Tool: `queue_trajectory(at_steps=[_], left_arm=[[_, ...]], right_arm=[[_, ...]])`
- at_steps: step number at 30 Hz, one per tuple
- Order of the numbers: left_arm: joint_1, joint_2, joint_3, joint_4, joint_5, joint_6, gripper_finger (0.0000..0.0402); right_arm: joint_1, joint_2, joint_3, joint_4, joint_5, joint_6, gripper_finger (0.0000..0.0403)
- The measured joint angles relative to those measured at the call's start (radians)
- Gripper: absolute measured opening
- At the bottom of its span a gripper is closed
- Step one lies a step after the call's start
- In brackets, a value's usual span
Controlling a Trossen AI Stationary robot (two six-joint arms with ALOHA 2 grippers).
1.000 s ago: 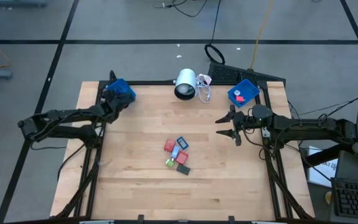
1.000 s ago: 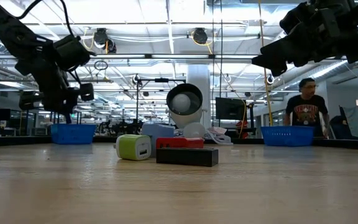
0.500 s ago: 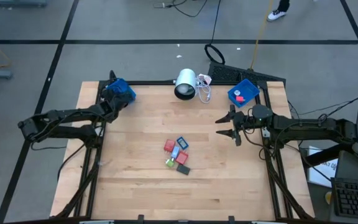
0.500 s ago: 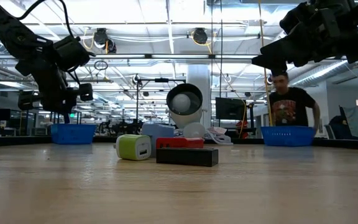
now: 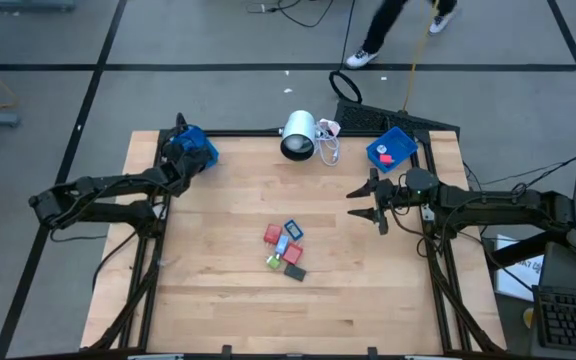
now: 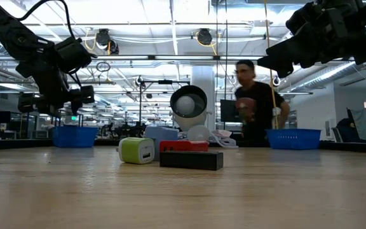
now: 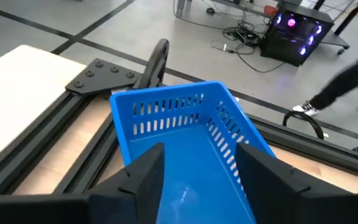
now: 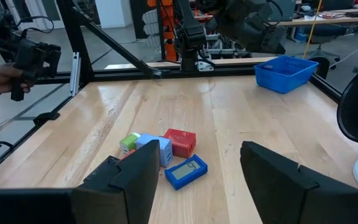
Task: Pick & Place Office items
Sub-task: Put the blue charger adapter into the right blue bin
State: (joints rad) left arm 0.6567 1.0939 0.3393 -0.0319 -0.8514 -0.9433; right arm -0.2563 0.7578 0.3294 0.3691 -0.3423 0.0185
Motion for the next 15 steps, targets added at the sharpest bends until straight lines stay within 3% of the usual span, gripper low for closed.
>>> queue_trajectory(at_steps=[7,15], left_arm=[[-0.001,-0.020,0.000,0.062,0.088,0.144,0.0233],[-0.001,-0.113,0.000,0.105,0.326,0.235,0.0239]], right_arm=[[0.000,0.000,0.000,0.000,0.000,0.000,0.0212],[0.000,0.000,0.000,-0.001,0.000,0.000,0.0212]])
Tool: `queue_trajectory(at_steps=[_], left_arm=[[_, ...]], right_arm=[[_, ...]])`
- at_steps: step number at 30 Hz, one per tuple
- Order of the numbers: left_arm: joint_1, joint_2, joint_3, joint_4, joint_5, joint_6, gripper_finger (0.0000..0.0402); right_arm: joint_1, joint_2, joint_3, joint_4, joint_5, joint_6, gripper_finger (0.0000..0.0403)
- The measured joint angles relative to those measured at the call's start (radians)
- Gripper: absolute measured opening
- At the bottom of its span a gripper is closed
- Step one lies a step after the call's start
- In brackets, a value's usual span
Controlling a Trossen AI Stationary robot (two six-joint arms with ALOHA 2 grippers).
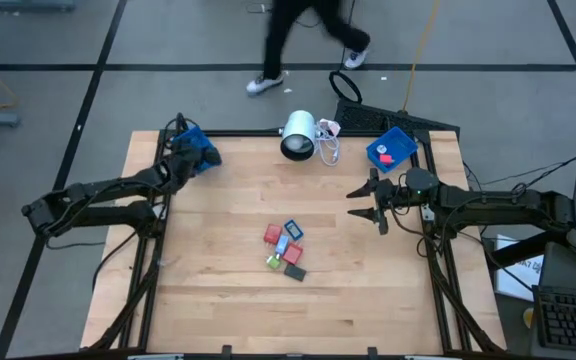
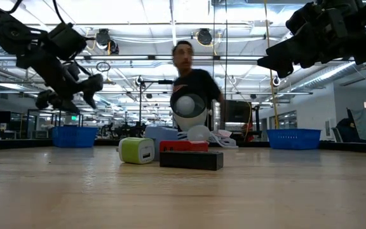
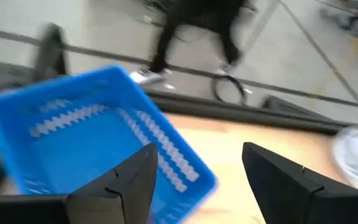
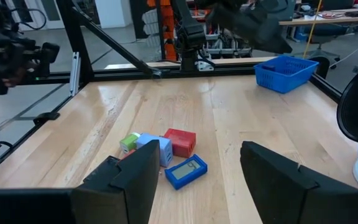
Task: Pick & Place Office items
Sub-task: Put the blue charger adapter into the right blue bin
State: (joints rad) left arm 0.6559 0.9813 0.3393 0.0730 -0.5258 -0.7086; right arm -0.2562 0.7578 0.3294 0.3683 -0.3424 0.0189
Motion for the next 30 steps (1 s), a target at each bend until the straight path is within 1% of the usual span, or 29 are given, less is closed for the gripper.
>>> queue_trajectory(at_steps=[6,9,11,15,20,25,28,30], left_arm=[[0.000,-0.014,0.000,-0.019,0.253,-0.038,0.0239],[0.000,-0.014,0.000,-0.055,0.323,-0.057,0.0239],[0.000,-0.014,0.000,-0.087,0.339,-0.057,0.0239],[0.000,-0.014,0.000,-0.124,0.336,-0.053,0.0239],[0.000,-0.014,0.000,-0.131,0.301,-0.024,0.0239],[0.000,-0.014,0.000,-0.130,0.301,-0.005,0.0239],[-0.001,-0.027,0.000,-0.105,0.360,-0.010,0.0239],[-0.011,-0.035,0.001,-0.060,0.422,0.004,0.0239]], right_arm=[[0.000,0.000,0.000,0.000,0.000,0.000,0.0212],[0.000,0.000,0.000,-0.004,0.000,0.000,0.0212],[0.000,0.000,0.000,-0.004,0.000,-0.001,0.0212],[0.000,0.000,0.000,-0.004,0.000,-0.002,0.0212],[0.000,0.000,0.000,-0.003,0.000,-0.003,0.0212],[0.000,0.000,0.000,-0.003,0.000,-0.003,0.0212],[0.000,0.000,0.000,-0.001,0.000,0.001,0.0212],[0.002,0.010,0.000,0.011,0.000,0.007,0.0212]])
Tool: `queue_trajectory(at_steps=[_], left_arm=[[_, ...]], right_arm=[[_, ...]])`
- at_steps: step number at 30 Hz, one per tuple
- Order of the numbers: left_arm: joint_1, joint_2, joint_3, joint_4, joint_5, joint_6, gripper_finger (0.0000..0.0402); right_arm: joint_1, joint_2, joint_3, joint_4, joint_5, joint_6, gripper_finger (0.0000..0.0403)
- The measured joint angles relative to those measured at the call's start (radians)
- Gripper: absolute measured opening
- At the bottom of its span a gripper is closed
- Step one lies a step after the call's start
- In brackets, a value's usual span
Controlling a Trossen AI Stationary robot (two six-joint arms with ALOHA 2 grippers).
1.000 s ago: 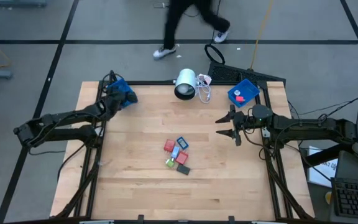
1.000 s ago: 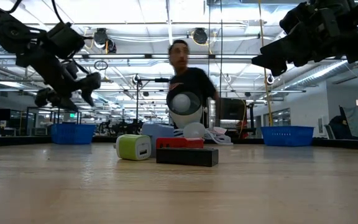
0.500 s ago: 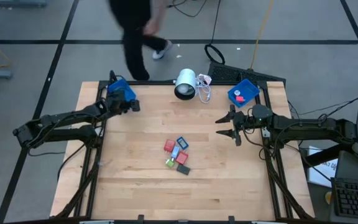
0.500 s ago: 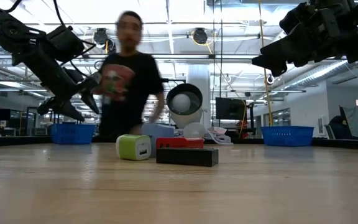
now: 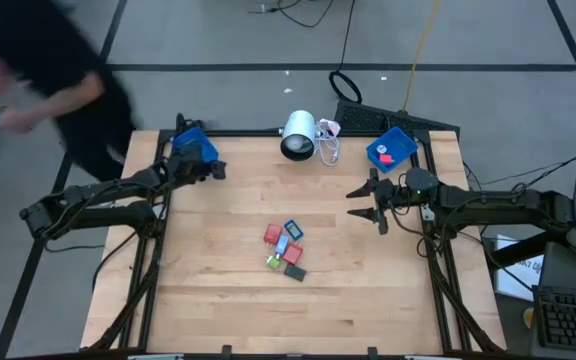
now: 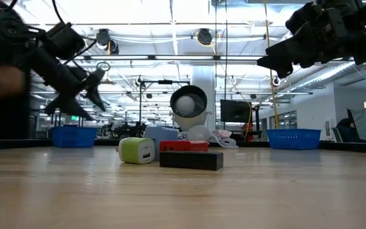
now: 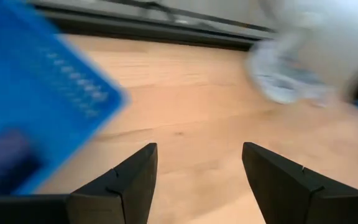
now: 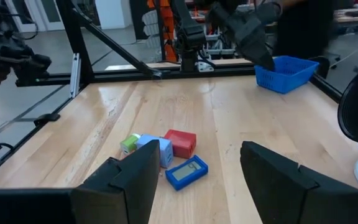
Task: Pick & Place Office items
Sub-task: Put the blue charger adapter into the right blue bin
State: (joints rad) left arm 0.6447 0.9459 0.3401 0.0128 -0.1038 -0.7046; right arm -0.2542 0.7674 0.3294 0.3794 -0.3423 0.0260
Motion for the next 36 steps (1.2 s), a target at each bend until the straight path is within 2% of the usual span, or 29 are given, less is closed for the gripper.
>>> queue_trajectory(at_steps=[5,16,26,30,36], left_arm=[[-0.056,-0.035,0.000,0.146,0.121,0.040,0.0239],[-0.248,-0.103,0.000,0.418,0.201,0.097,0.0239],[-0.444,-0.114,0.000,0.484,0.199,0.158,0.0239],[-0.553,-0.073,0.000,0.486,0.154,0.167,0.0239],[-0.722,0.074,0.000,0.539,0.058,0.007,0.0239]], right_arm=[[0.023,0.057,0.000,0.036,0.001,0.014,0.0212],[0.094,0.255,0.000,0.212,0.001,0.015,0.0212],[0.180,0.406,0.000,0.444,0.001,0.015,0.0212],[0.193,0.454,0.000,0.511,0.000,0.008,0.0212],[0.190,0.470,0.000,0.529,0.001,0.008,0.0212]])
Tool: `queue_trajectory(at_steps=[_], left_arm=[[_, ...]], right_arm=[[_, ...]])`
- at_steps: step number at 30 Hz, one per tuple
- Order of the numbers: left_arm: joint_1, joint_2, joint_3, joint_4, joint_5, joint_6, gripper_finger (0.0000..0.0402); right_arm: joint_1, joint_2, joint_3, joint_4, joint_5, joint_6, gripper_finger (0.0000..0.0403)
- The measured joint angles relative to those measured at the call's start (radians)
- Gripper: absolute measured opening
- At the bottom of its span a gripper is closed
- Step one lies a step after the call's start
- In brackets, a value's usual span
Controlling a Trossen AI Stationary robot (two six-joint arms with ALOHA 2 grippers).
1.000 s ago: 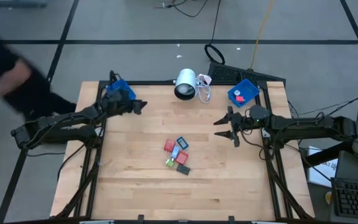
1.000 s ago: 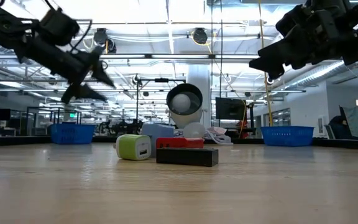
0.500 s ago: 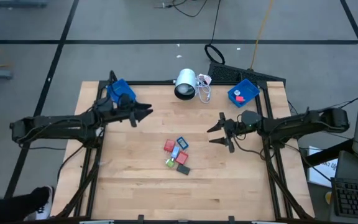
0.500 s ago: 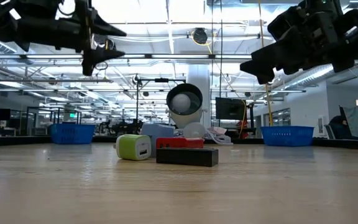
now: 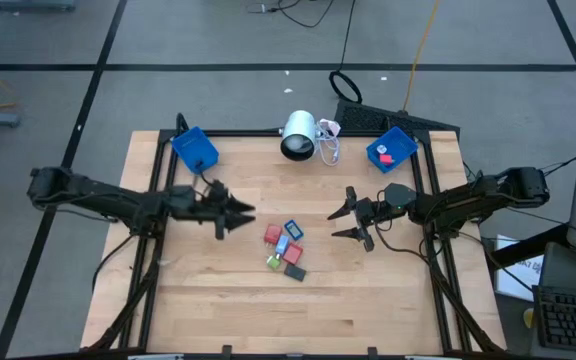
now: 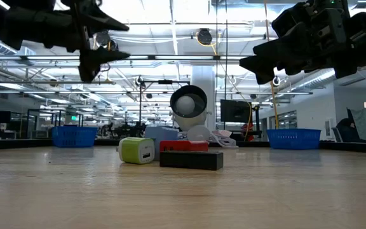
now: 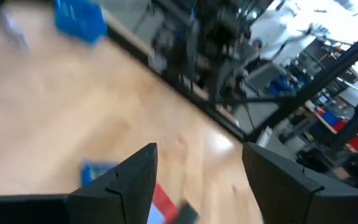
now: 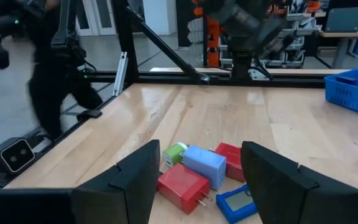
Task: Pick & Place Office items
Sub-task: Put the blue charger adapter into the right blue bin
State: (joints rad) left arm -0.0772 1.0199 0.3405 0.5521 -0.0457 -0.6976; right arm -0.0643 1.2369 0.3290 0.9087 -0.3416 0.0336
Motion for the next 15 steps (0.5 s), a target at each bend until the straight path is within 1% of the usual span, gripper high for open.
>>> queue_trajectory(at_steps=[5,9,13,15], left_arm=[[-0.083,0.166,0.000,0.133,-0.008,-0.160,0.0239],[-0.108,0.299,0.000,0.275,-0.071,-0.206,0.0239],[-0.108,0.410,0.028,0.283,-0.090,-0.334,0.0239],[-0.108,0.455,0.059,0.279,-0.085,-0.366,0.0239]], right_arm=[[0.000,0.000,0.000,0.000,0.000,0.000,0.0212],[0.000,-0.004,0.000,-0.001,0.000,0.000,0.0212],[0.000,-0.005,0.000,-0.001,0.000,0.009,0.0212],[0.000,-0.005,0.000,-0.001,0.000,0.010,0.0212]])
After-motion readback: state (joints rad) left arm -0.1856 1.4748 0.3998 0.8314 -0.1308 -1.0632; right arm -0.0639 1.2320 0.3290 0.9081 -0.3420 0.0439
